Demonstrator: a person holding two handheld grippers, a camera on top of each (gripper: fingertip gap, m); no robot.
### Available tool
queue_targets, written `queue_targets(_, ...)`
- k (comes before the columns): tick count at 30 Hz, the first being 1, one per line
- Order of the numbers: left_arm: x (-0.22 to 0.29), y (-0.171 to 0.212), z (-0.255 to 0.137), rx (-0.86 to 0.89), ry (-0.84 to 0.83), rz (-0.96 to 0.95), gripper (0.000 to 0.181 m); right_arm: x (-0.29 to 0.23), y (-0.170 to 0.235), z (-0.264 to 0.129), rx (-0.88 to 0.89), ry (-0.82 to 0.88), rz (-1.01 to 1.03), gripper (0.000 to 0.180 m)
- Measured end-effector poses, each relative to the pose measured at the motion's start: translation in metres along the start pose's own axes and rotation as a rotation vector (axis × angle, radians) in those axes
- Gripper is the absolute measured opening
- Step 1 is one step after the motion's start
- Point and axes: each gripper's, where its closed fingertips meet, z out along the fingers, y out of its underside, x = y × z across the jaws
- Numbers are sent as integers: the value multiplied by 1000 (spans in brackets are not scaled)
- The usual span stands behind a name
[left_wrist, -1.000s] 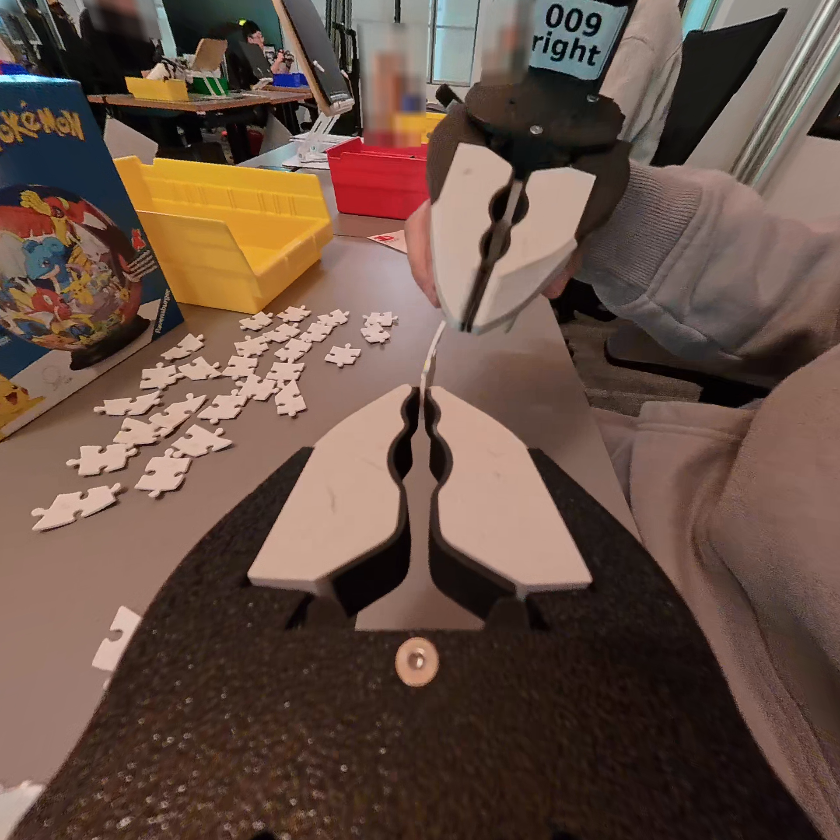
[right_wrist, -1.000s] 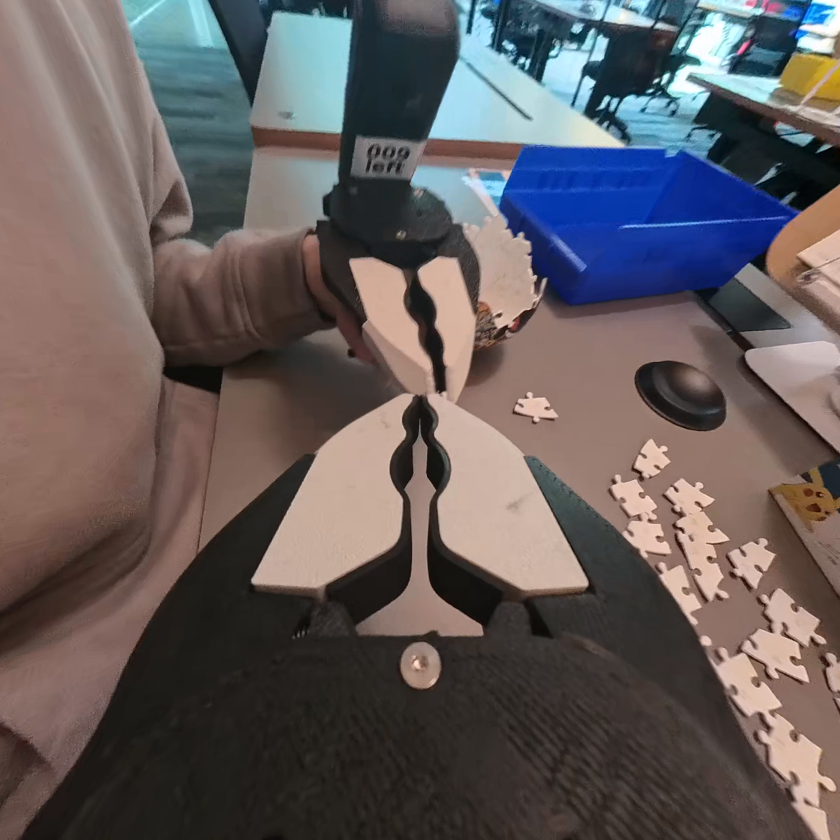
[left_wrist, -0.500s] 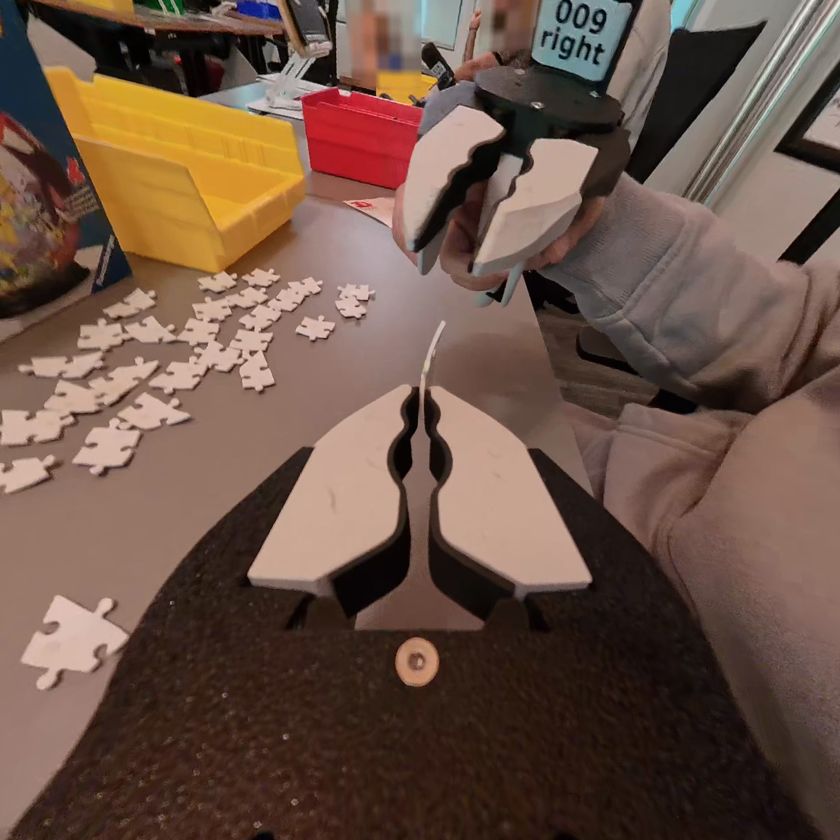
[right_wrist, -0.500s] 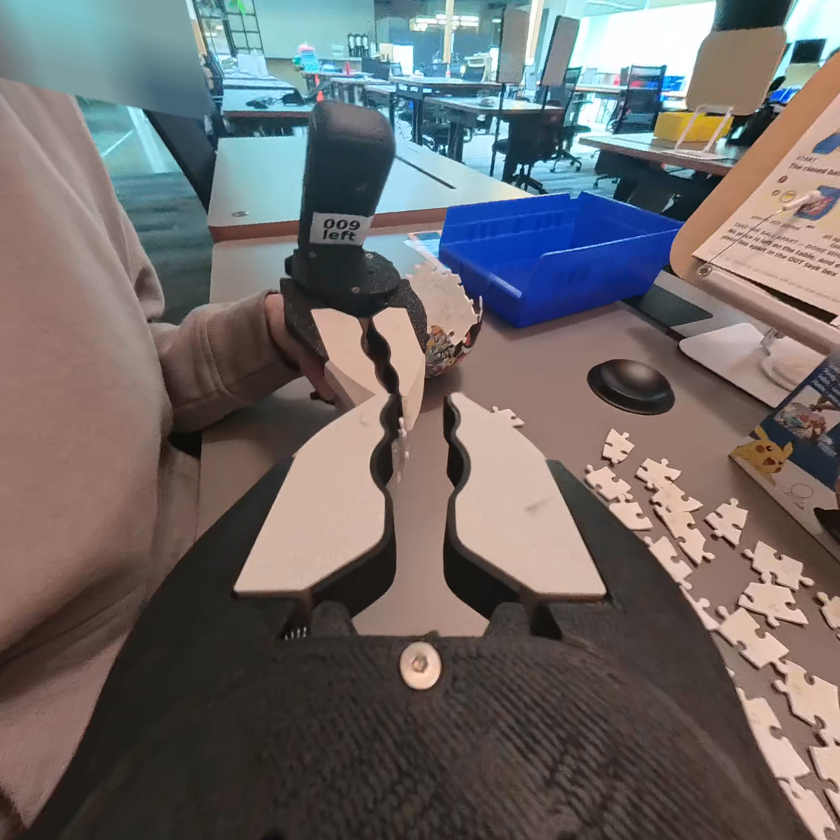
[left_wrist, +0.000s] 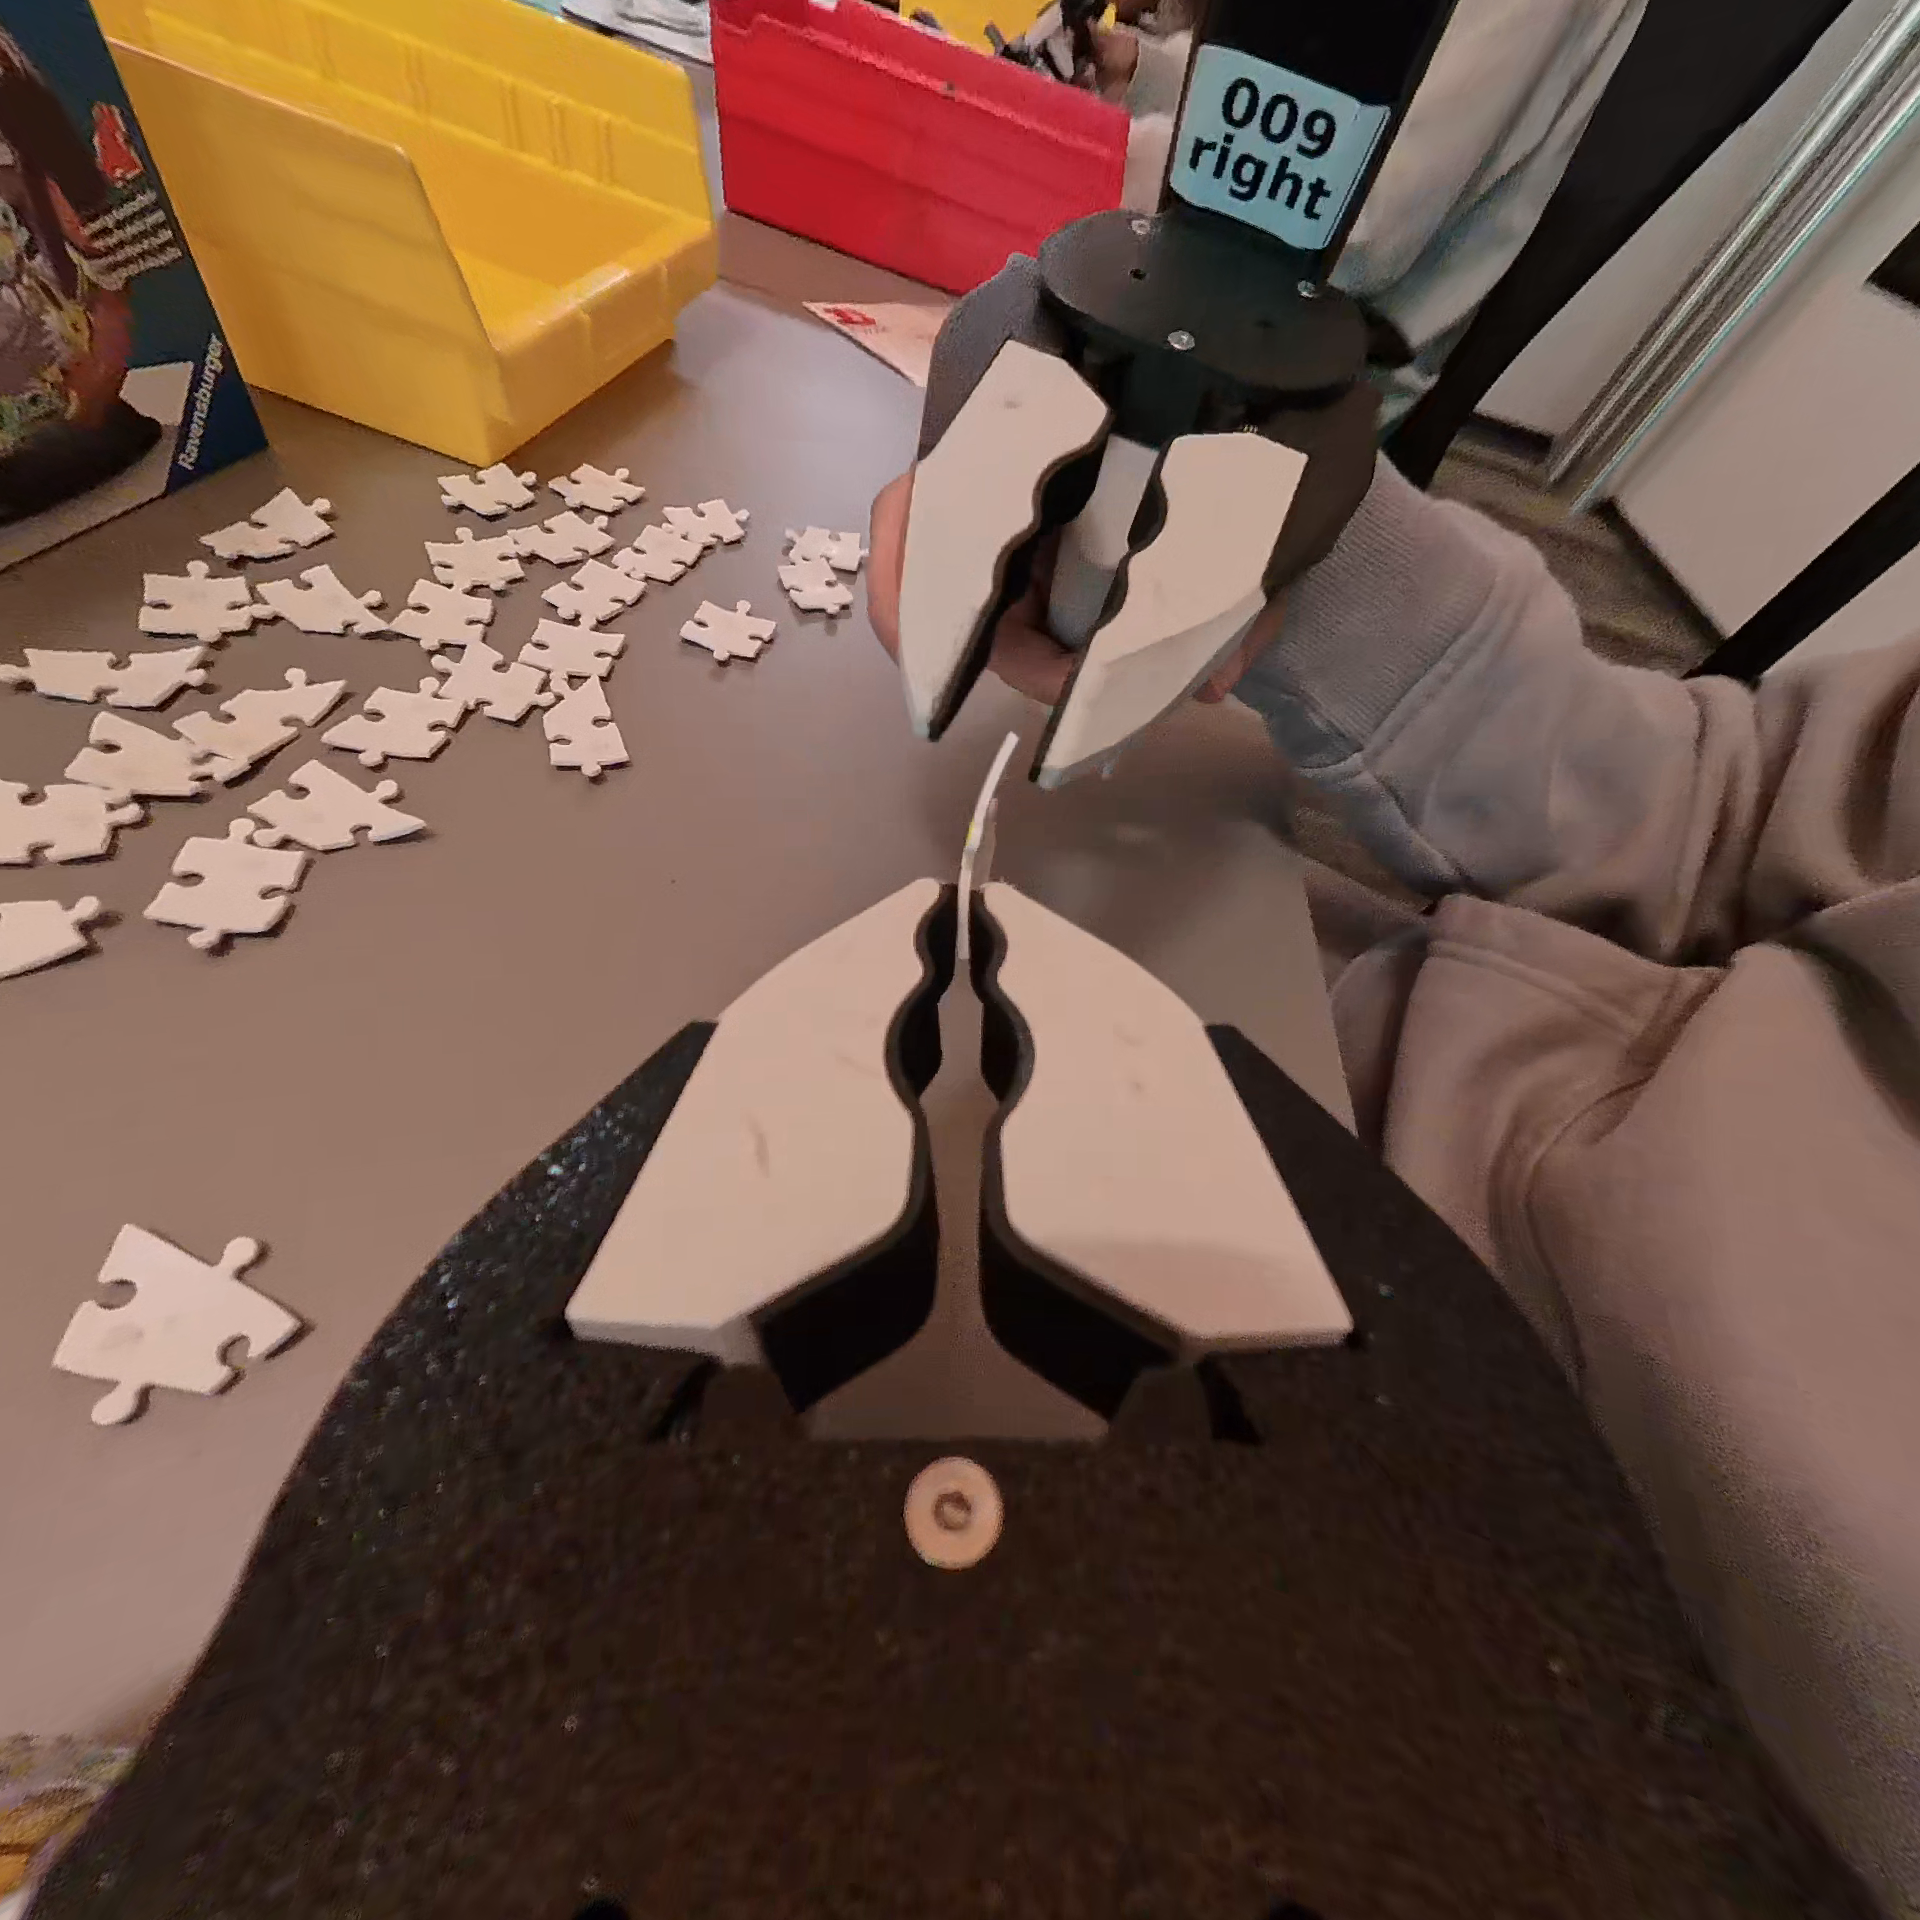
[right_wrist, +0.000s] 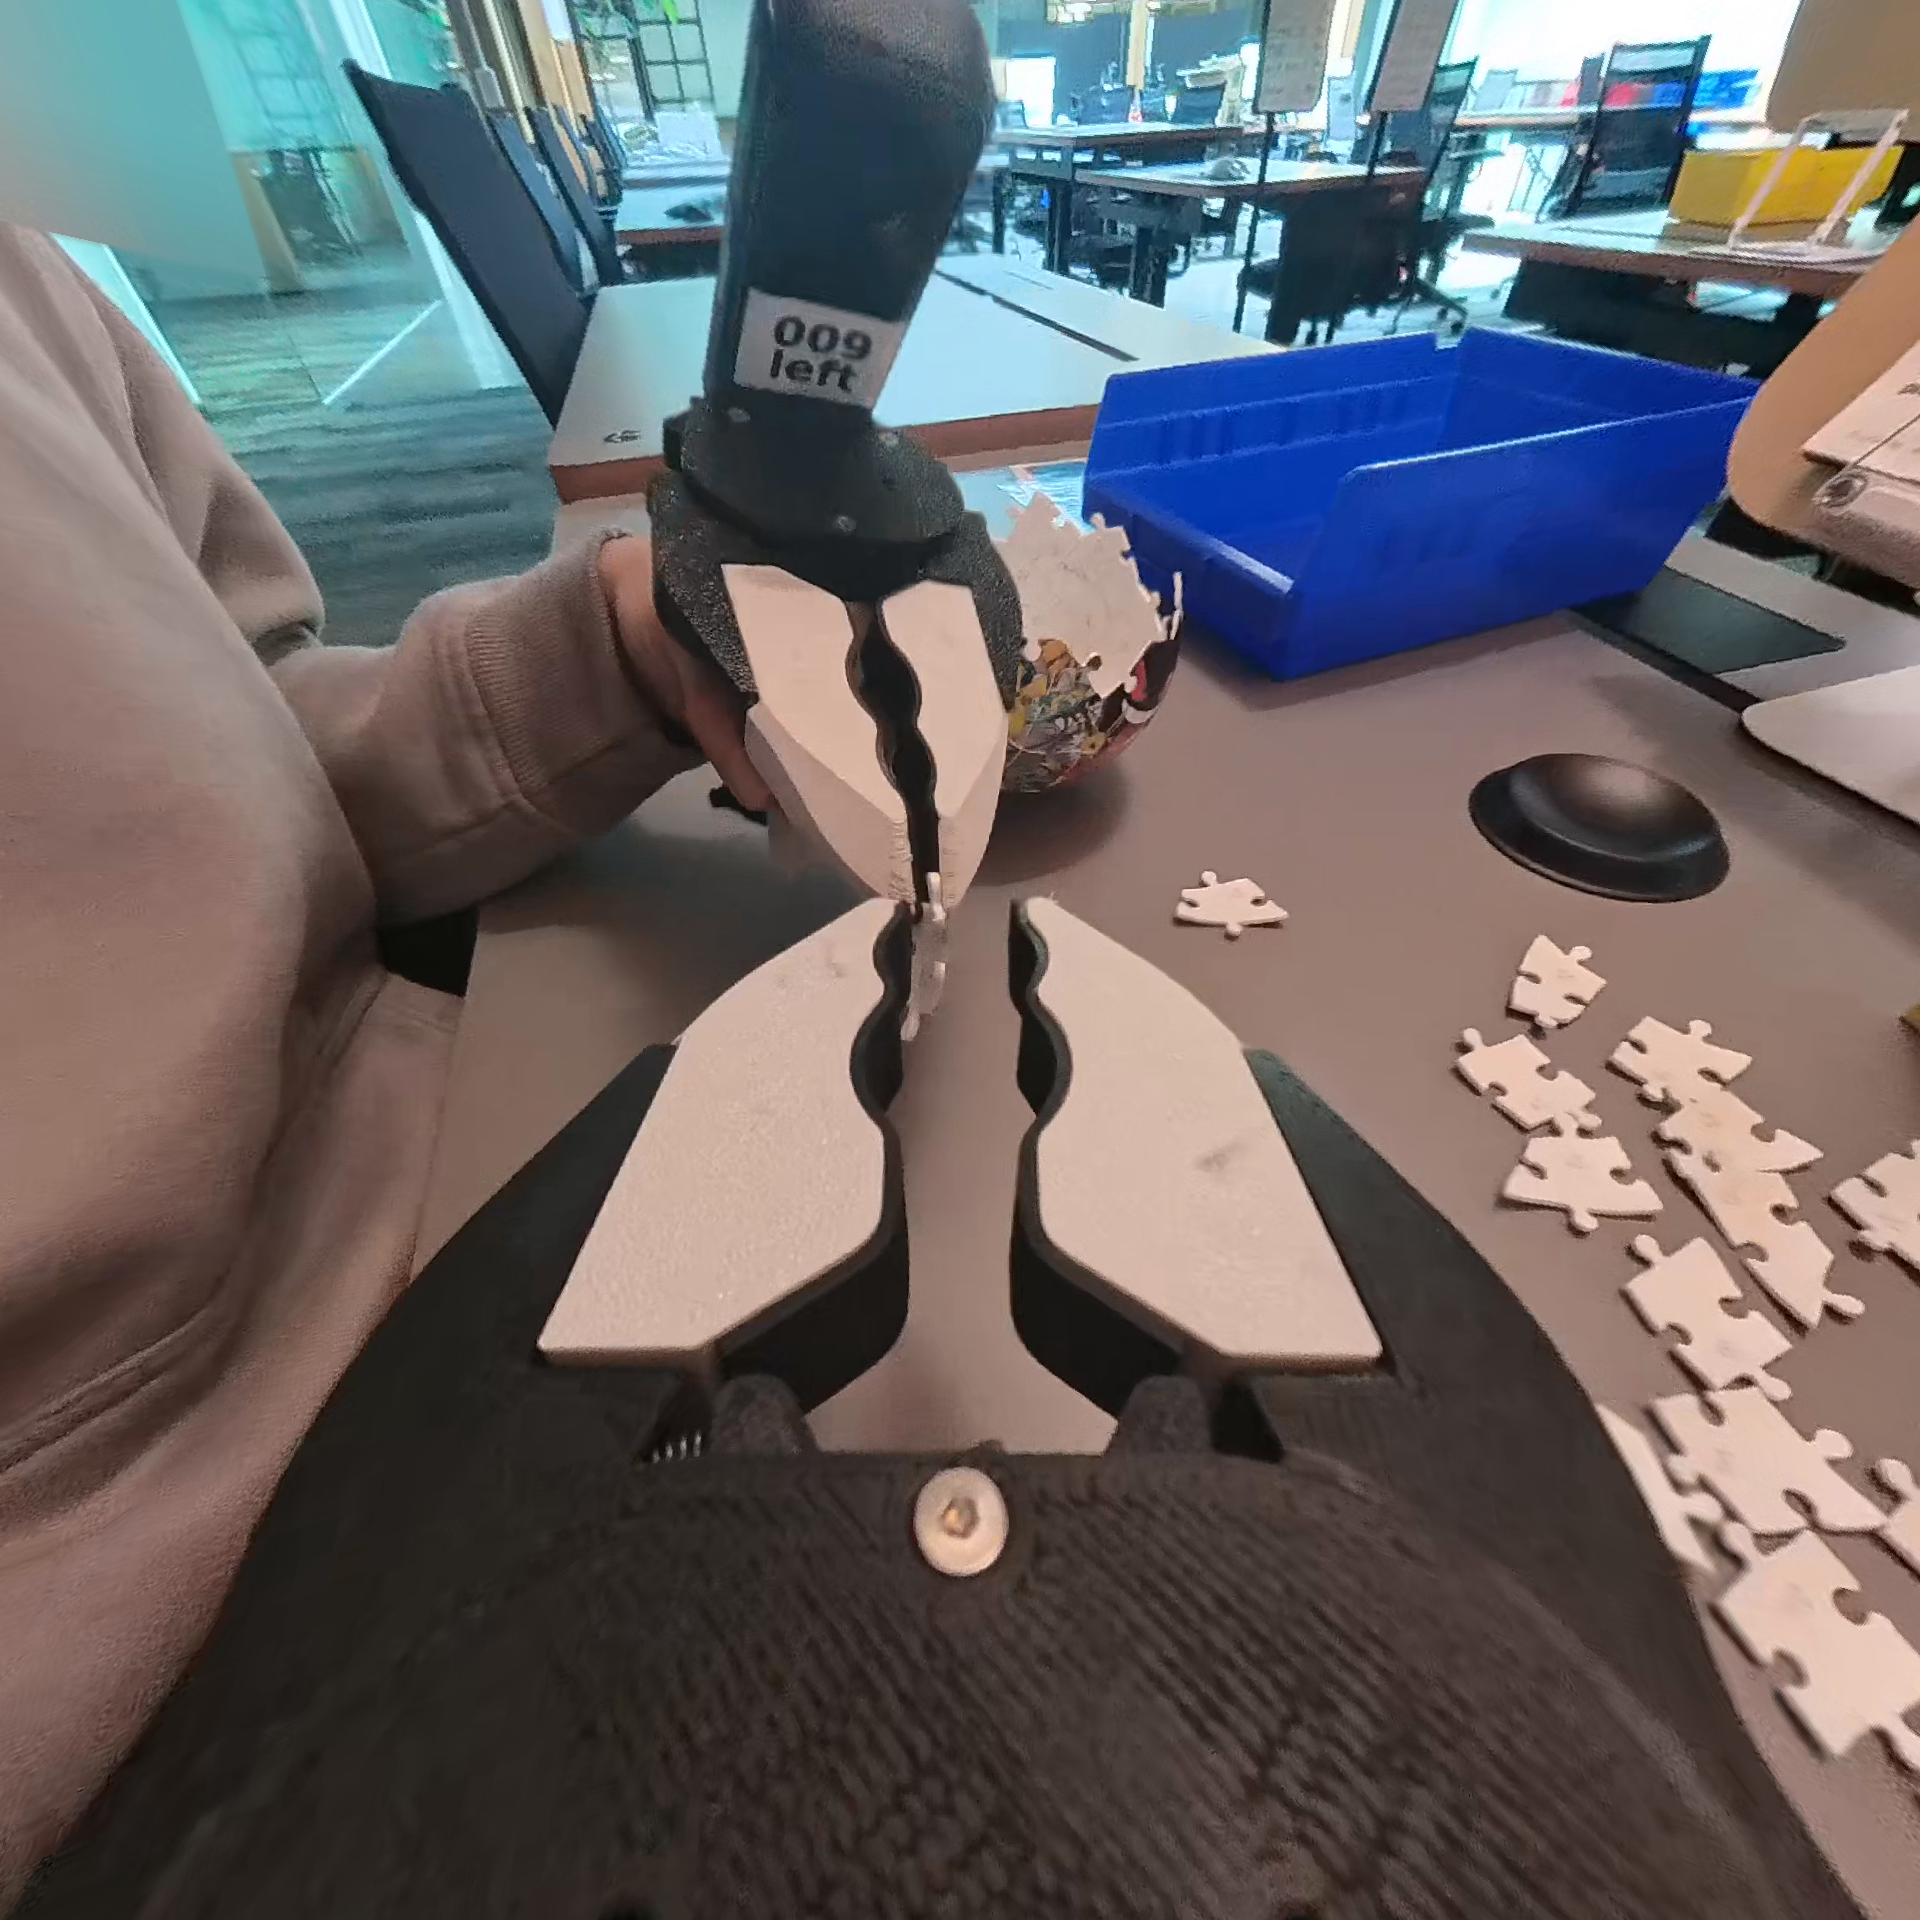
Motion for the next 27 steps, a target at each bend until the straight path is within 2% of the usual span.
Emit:
queue_targets(1, 1, 1, 2, -16, -12, 20, 1, -2, 2, 0, 2, -5, 2, 15)
queue_targets(4, 0, 3, 9, -56, -66, 68, 1, -3, 11, 0, -26, 19, -25, 2)
queue_targets(8, -3, 3, 17, -56, -110, 96, 1, 1, 18, -5, -46, 67, -34, 1)
queue_targets(13, -7, -21, 23, 97, -215, 134, 7, 14, 0, -23, 131, 135, 49, 1)
queue_targets(20, -4, -45, 10, 240, -252, 127, 4, 20, -31, -35, 356, 179, 140, 1)
queue_targets(22, -8, -46, 6, 236, -285, 111, 20, 22, -43, -40, 425, 192, 158, 1)
queue_targets(23, -10, -47, 3, 232, -304, 114, 22, 24, -47, -43, 457, 205, 175, 1)
queue_targets(24, -11, -49, -1, 237, -321, 127, 17, 25, -51, -44, 478, 208, 190, 1)
queue_targets(25, -12, -52, -5, 253, -337, 141, 3, 26, -52, -44, 491, 214, 200, 1)
queue_targets(27, -13, -59, -13, 287, -368, 140, 0, 29, -50, -41, 479, 246, 214, 1)
